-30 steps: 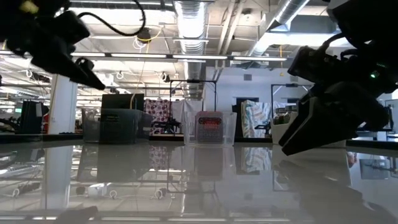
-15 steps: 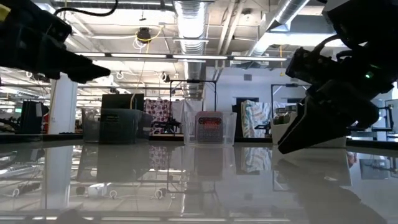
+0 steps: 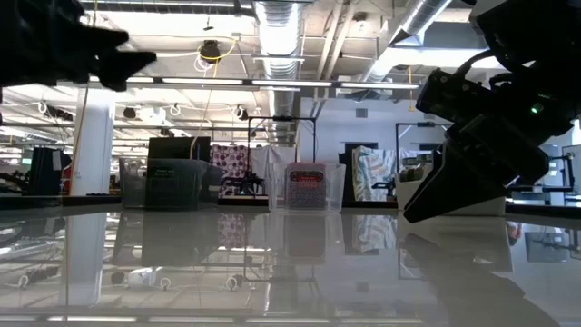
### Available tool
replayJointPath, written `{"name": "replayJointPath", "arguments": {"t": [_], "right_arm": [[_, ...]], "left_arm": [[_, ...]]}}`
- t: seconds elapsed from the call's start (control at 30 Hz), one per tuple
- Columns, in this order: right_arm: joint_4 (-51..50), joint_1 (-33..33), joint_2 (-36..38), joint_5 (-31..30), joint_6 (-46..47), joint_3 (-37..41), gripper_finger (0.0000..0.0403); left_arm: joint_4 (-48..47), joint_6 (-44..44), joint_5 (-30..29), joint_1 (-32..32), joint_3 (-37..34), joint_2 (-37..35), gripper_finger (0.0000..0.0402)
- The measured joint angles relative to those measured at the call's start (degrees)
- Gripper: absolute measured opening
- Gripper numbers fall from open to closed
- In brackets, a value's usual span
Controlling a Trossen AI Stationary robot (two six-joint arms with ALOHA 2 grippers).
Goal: Sort spices by type
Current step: Return to Home Position
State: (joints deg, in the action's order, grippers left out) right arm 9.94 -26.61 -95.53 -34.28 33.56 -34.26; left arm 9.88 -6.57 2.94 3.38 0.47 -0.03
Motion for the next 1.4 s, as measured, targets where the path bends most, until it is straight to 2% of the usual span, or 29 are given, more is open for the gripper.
{"name": "replayJointPath", "arguments": {"t": [0.67, 0.77, 0.9, 1.07, 1.2, 1.4], "right_arm": [[0.9, -0.2, 0.0, 1.5, 0.3, 0.3, 0.0345], [2.4, -0.4, 1.1, 1.5, 2.9, 3.8, 0.0345], [11.9, -0.1, 5.0, 1.7, 2.4, 12.2, 0.0345], [25.0, 6.6, 14.5, 10.6, -7.4, 20.6, 0.0345], [25.7, 15.8, 22.6, 21.1, -13.6, 23.6, 0.0345], [26.3, 23.7, 33.9, 25.5, -19.4, 27.7, 0.0345]], "left_arm": [[-7.6, 2.9, -1.1, 0.0, 0.0, 0.4, 0.0296], [-7.7, 3.2, -1.1, 0.0, 0.0, 0.5, 0.0296], [-7.7, 3.4, -1.1, 0.0, 0.0, 0.5, 0.0296], [-7.7, 3.4, -1.1, 0.0, -0.1, 0.5, 0.0296], [-7.8, 3.4, -1.2, 0.0, -0.1, 0.5, 0.0296], [-7.8, 3.4, -1.2, 0.0, -0.1, 0.5, 0.0296]]}}
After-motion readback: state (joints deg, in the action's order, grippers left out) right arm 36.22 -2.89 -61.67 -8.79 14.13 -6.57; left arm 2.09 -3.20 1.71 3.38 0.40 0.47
